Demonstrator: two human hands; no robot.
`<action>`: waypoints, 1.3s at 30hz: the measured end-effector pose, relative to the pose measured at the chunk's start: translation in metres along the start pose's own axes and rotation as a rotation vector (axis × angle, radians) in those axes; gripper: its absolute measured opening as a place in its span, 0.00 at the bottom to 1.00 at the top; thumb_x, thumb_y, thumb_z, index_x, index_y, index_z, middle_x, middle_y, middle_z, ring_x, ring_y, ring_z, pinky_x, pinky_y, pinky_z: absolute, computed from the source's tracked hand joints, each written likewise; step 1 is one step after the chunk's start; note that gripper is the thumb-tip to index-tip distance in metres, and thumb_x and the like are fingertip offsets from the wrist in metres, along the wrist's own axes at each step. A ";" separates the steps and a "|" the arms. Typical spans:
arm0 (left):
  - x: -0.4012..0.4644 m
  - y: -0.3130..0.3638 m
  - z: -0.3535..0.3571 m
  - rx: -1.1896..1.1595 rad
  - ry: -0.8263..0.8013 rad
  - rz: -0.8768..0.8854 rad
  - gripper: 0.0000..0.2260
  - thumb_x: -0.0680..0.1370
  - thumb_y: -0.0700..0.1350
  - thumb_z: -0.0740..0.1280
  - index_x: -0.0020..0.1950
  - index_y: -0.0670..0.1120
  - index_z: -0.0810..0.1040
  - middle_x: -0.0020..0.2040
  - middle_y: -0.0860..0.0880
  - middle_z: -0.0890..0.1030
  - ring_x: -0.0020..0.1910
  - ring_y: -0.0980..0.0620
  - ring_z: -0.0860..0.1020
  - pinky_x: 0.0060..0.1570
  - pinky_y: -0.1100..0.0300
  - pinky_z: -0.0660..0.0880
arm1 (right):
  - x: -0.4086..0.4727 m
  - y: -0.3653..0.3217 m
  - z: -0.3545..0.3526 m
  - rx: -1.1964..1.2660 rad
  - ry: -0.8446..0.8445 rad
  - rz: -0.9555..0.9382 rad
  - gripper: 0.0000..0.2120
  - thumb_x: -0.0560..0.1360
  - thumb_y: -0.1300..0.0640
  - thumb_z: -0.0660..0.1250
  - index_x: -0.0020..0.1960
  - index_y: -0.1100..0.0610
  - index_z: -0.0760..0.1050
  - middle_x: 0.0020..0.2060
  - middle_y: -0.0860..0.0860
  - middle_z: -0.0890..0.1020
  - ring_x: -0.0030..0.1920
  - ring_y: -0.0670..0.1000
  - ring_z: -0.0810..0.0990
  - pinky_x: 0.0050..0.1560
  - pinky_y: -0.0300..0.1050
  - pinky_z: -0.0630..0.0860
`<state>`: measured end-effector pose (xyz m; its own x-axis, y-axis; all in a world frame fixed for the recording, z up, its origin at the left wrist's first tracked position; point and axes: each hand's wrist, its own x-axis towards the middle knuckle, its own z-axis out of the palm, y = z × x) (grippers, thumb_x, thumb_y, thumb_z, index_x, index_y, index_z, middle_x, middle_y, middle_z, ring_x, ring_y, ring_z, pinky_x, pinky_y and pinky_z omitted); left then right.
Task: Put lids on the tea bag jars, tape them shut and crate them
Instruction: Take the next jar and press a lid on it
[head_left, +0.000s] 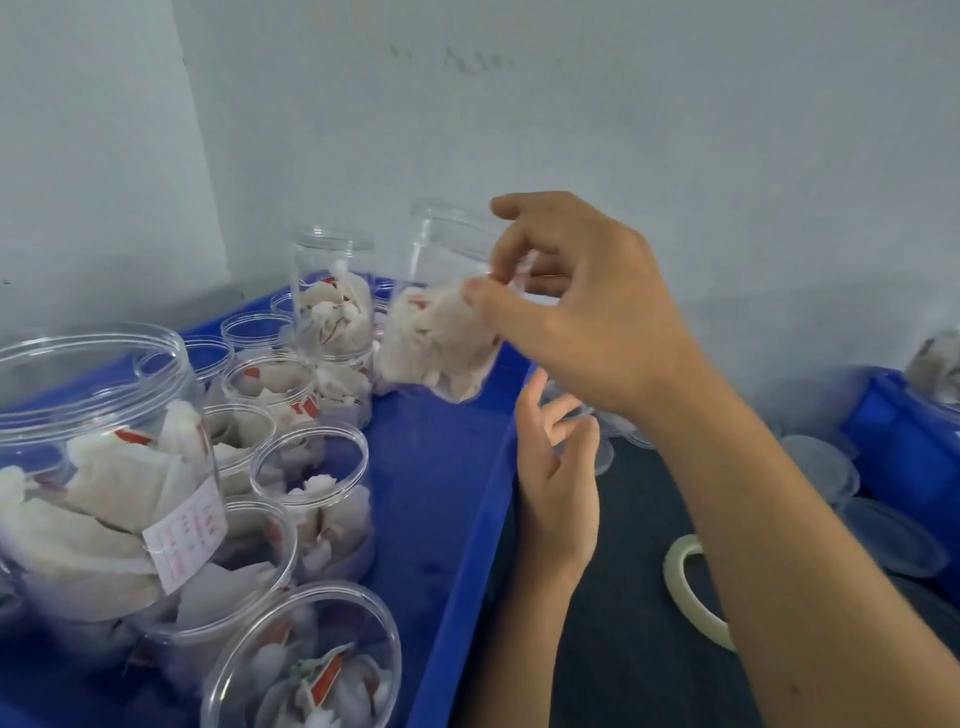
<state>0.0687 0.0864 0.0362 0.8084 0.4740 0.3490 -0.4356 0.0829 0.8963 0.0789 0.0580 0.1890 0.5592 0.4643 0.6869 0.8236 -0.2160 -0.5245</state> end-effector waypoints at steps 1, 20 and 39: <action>0.001 -0.005 0.002 -0.006 0.008 -0.015 0.26 0.84 0.40 0.69 0.76 0.61 0.65 0.71 0.53 0.78 0.67 0.57 0.79 0.61 0.66 0.76 | -0.004 0.007 -0.015 -0.009 0.031 0.023 0.05 0.74 0.55 0.77 0.44 0.52 0.81 0.63 0.41 0.81 0.52 0.36 0.80 0.57 0.44 0.80; -0.010 -0.041 0.006 0.320 -0.048 0.008 0.46 0.63 0.67 0.78 0.78 0.66 0.62 0.67 0.64 0.78 0.63 0.62 0.80 0.57 0.58 0.81 | -0.131 0.111 -0.036 -0.164 -0.110 0.377 0.05 0.74 0.49 0.77 0.46 0.43 0.82 0.65 0.34 0.77 0.58 0.39 0.79 0.55 0.38 0.77; -0.014 -0.056 -0.002 0.411 0.048 0.092 0.46 0.68 0.50 0.84 0.79 0.63 0.62 0.70 0.61 0.74 0.67 0.62 0.76 0.59 0.65 0.77 | -0.109 0.198 0.002 -0.532 -0.433 0.518 0.03 0.77 0.55 0.64 0.48 0.50 0.76 0.47 0.47 0.82 0.48 0.54 0.80 0.48 0.54 0.80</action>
<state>0.0805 0.0769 -0.0192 0.7500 0.5040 0.4284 -0.3033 -0.3136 0.8998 0.1803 -0.0336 0.0093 0.8807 0.4591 0.1170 0.4699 -0.8152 -0.3386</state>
